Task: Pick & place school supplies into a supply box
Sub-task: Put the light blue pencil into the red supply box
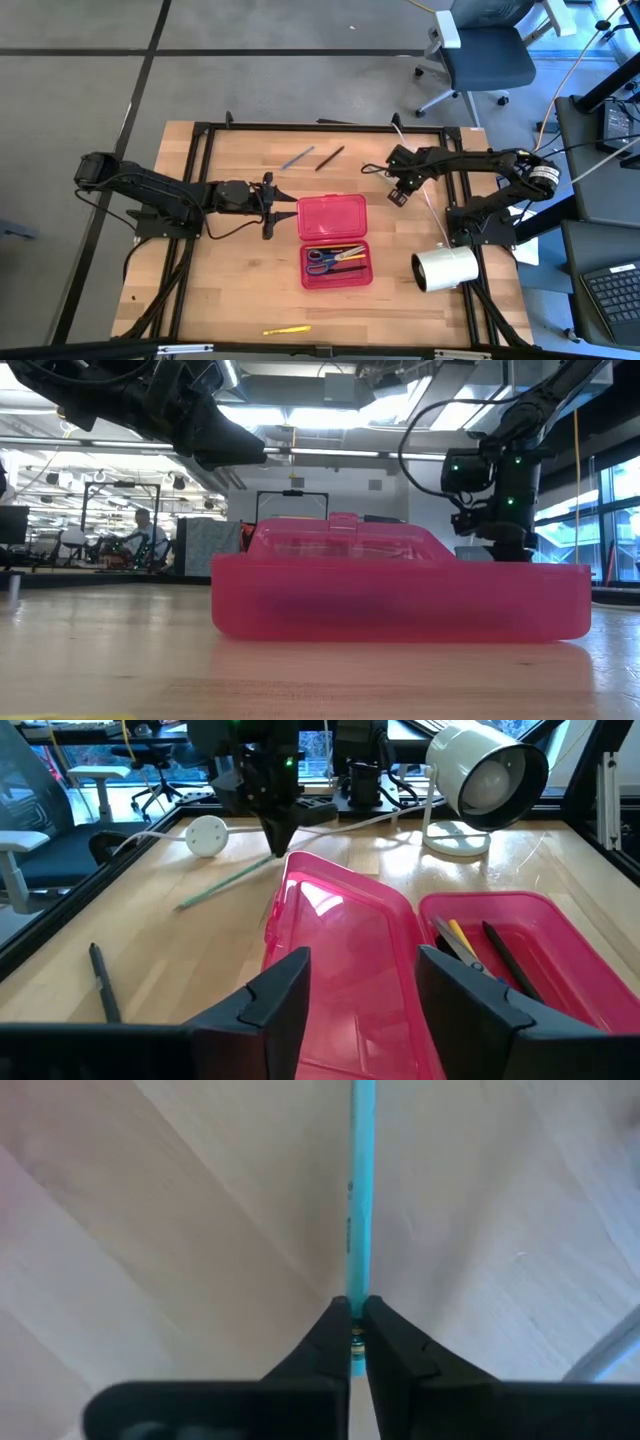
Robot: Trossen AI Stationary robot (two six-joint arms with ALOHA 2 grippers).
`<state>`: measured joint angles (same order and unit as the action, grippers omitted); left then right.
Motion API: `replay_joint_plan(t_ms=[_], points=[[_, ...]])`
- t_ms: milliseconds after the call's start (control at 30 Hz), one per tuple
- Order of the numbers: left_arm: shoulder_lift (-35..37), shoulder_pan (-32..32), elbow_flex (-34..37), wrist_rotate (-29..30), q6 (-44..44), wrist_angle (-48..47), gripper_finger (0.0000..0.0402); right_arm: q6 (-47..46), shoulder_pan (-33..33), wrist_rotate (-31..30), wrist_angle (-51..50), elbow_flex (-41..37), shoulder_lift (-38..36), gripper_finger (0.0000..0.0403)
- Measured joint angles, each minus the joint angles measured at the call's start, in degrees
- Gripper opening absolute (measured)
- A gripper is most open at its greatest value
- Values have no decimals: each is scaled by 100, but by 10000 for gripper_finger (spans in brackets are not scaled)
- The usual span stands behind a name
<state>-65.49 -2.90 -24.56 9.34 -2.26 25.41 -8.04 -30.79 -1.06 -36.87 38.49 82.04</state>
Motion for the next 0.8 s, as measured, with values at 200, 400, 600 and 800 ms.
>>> replay_joint_plan(t_ms=[200,400,600,800], points=[[0,0,0,0,1,0,169,-66,32,199,-12,10,-9,21],[0,0,0,0,0,0,169,-102,118,241,-7,14,-29,17],[-1,0,0,0,1,0,169,-310,219,238,7,21,-242,4],[-2,0,0,0,1,0,169,429,219,223,152,23,-302,30]])
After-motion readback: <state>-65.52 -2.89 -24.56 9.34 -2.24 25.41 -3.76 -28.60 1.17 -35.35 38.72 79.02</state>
